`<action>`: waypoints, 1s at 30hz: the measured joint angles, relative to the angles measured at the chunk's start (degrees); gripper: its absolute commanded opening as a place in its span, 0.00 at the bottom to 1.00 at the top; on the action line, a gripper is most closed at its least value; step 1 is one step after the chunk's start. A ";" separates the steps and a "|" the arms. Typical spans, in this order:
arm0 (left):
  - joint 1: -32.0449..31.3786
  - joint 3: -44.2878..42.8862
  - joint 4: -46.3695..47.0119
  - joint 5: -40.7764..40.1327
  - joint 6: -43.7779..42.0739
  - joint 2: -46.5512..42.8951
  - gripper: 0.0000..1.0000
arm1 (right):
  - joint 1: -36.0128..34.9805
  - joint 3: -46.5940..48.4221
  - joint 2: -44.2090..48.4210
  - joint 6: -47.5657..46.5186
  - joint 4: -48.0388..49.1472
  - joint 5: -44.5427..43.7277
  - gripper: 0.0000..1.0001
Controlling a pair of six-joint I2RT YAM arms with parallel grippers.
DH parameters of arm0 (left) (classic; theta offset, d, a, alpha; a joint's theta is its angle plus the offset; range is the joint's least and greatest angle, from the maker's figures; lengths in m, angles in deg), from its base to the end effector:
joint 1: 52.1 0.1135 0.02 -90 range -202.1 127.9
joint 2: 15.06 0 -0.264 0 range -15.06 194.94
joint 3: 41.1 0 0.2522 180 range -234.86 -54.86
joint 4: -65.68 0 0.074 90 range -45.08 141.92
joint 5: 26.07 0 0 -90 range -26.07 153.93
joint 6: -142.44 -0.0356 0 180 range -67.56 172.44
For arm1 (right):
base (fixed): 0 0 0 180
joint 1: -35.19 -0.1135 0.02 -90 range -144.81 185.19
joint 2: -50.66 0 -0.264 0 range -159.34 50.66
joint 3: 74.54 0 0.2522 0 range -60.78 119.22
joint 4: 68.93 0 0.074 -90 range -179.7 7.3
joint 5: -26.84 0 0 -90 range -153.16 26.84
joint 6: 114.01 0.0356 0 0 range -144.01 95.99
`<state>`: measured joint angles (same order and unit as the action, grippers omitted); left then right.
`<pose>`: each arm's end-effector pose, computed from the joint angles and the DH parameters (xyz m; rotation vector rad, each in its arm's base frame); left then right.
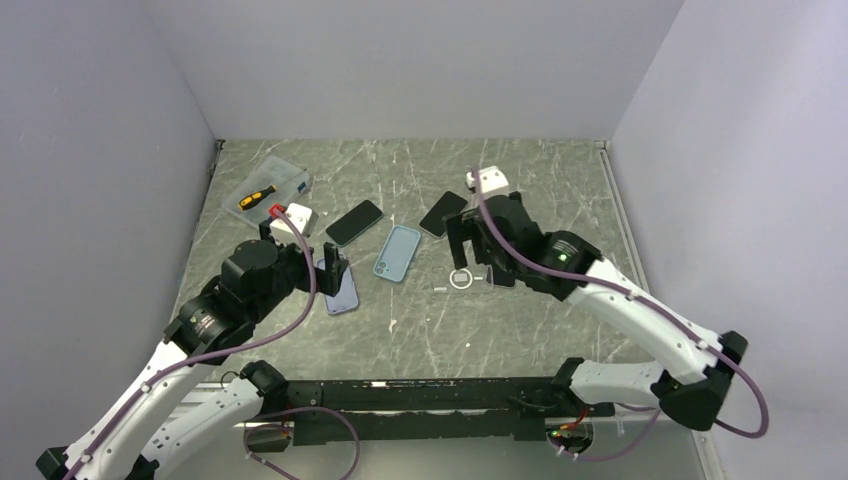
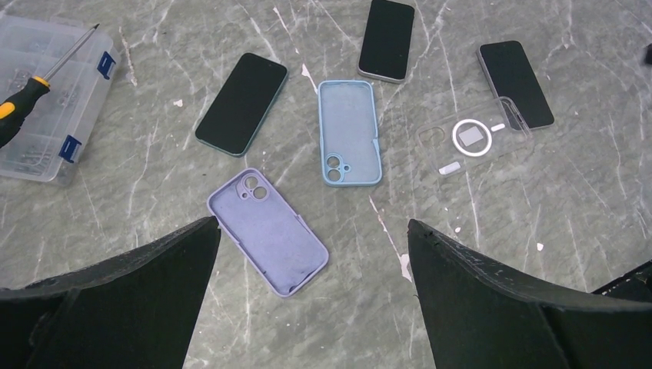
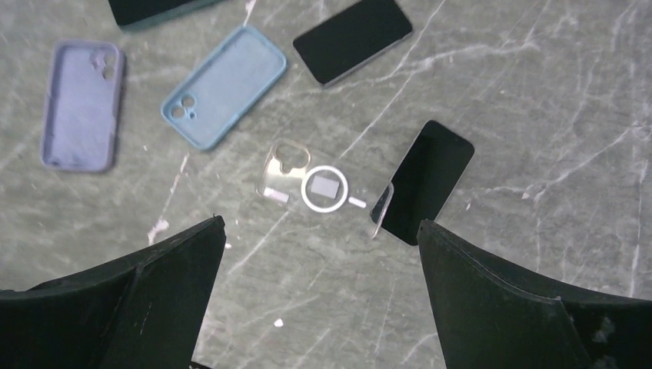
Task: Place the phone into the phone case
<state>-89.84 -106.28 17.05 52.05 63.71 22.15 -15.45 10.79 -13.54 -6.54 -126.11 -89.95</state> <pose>0.1107 -0.0764 0.3530 0.3076 1.9167 -0.3721 0.1556 0.1645 0.3798 -0.3578 2.0992 0.1854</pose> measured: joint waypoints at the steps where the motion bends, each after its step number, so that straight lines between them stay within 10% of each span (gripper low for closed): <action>1: 0.00 0.00 -0.11 -0.02 0.00 0.00 0.99 | 0.00 0.11 -1.49 -0.70 -0.35 0.66 1.00; 30: 0.04 0.00 -0.52 -0.55 -0.04 -1.86 0.99 | 19.45 -12.94 -20.09 3.85 6.38 13.64 0.50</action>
<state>-89.80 -106.28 16.53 51.51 63.67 20.30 4.01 -2.15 -33.63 -2.69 -119.73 -76.31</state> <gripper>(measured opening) 0.992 0.543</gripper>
